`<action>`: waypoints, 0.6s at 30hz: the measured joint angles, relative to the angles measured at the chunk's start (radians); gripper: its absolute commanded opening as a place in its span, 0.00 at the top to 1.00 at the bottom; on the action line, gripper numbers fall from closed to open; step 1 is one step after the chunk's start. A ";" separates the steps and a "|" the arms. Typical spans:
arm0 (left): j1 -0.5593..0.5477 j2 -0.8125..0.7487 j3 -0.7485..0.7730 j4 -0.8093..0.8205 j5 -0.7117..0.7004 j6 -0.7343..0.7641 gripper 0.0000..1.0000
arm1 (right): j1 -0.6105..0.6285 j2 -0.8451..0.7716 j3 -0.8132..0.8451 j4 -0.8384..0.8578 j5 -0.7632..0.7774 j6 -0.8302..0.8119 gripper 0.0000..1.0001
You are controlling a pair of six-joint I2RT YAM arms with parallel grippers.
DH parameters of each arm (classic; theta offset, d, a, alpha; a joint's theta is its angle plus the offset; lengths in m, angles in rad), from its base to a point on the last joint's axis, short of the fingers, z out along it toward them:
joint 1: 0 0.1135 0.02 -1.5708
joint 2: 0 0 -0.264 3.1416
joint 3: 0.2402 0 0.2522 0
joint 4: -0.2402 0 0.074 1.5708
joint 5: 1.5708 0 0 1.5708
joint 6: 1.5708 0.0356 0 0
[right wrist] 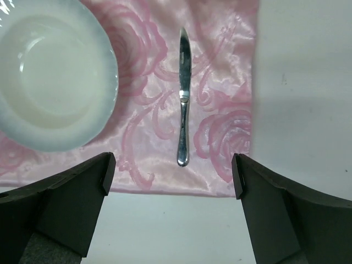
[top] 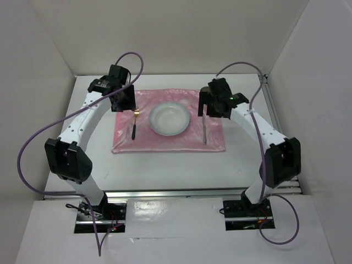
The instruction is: Set the dinner table for one person
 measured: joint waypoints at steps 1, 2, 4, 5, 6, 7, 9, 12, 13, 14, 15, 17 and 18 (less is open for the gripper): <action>0.000 -0.004 -0.002 -0.001 0.005 0.000 0.36 | -0.006 -0.041 -0.010 0.007 0.001 0.007 0.00; 0.000 -0.006 -0.003 -0.001 0.009 0.000 0.35 | -0.014 -0.075 -0.022 0.009 0.003 0.016 0.00; 0.000 -0.010 -0.004 -0.002 0.017 -0.001 0.35 | -0.035 -0.131 -0.046 0.009 0.012 0.036 0.00; 0.000 -0.014 -0.005 -0.002 0.019 -0.001 0.35 | -0.045 -0.148 -0.056 0.006 0.021 0.047 0.00; 0.000 -0.021 -0.013 0.002 0.022 -0.001 0.34 | -0.053 -0.155 -0.061 0.004 0.027 0.056 0.00; 0.000 -0.032 -0.023 0.002 0.023 -0.001 0.34 | -0.061 -0.156 -0.062 0.000 0.035 0.063 0.00; 0.000 -0.058 -0.039 -0.001 0.027 -0.001 0.34 | -0.076 -0.148 -0.062 -0.014 0.056 0.082 0.00; 0.000 -0.091 -0.044 0.001 0.042 -0.001 0.34 | -0.083 -0.141 -0.062 -0.049 0.083 0.106 0.00; 0.000 -0.099 -0.044 0.002 0.045 -0.002 0.34 | -0.082 -0.141 -0.063 -0.055 0.087 0.111 0.00; 0.000 -0.105 -0.044 0.003 0.050 -0.002 0.34 | -0.082 -0.142 -0.064 -0.058 0.089 0.117 0.00; 0.000 -0.111 -0.044 0.004 0.053 -0.003 0.34 | -0.082 -0.146 -0.070 -0.058 0.089 0.122 0.00; 0.000 -0.119 -0.047 0.008 0.061 -0.005 0.34 | -0.082 -0.160 -0.101 -0.054 0.090 0.127 0.02; 0.000 -0.124 -0.052 0.012 0.064 -0.007 0.34 | -0.082 -0.175 -0.123 -0.052 0.083 0.127 0.03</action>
